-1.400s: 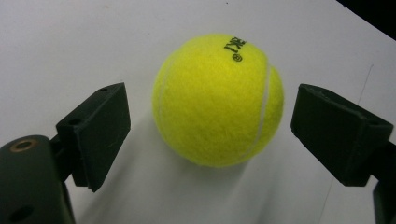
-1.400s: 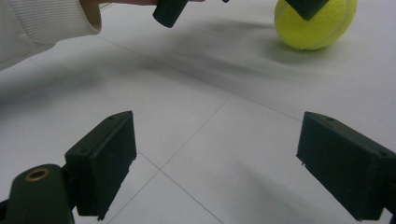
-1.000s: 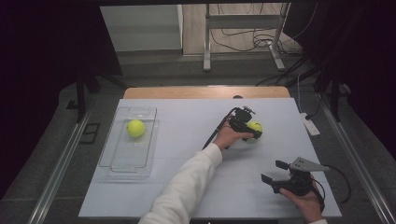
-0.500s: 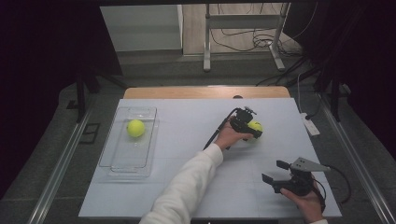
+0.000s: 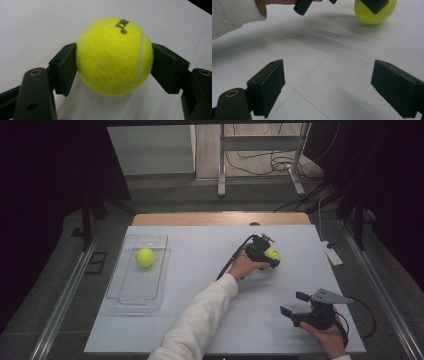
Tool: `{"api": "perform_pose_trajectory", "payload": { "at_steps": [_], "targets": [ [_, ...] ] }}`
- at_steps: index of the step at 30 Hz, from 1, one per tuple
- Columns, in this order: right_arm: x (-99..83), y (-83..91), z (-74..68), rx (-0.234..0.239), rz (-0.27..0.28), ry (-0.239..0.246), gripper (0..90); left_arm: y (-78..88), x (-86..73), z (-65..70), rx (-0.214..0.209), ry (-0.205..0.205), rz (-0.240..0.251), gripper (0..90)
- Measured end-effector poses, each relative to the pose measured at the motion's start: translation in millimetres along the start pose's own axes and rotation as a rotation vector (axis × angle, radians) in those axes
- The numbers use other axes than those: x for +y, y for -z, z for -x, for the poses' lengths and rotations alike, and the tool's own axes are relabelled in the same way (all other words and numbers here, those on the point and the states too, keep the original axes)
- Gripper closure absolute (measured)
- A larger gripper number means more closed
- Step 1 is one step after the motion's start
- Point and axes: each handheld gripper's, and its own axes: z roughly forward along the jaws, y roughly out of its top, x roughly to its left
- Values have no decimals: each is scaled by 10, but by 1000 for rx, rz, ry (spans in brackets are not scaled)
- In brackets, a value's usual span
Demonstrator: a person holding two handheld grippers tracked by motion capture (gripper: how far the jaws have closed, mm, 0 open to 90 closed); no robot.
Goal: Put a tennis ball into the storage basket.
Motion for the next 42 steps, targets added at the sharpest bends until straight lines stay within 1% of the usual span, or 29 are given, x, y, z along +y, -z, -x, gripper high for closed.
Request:
{"api": "perform_pose_trajectory", "payload": {
  "at_steps": [9,12,26,32,36,42],
  "targets": [
    [4,-14,-11,2,-3,3,121,74,-4,30,-8,-19,4,274],
    [4,-15,-12,2,-3,3,121,104,-14,33,-6,-18,10,274],
    [10,-45,-24,2,-12,8,121,284,-119,64,-31,-14,39,274],
    [8,-49,-23,0,-15,9,121,373,-176,72,-29,-11,57,274],
    [8,-53,-28,0,-17,10,121,435,-212,71,-28,-17,63,274],
    [6,-57,-30,-1,-19,10,121,494,-235,68,-17,-17,71,274]
  ]
}}
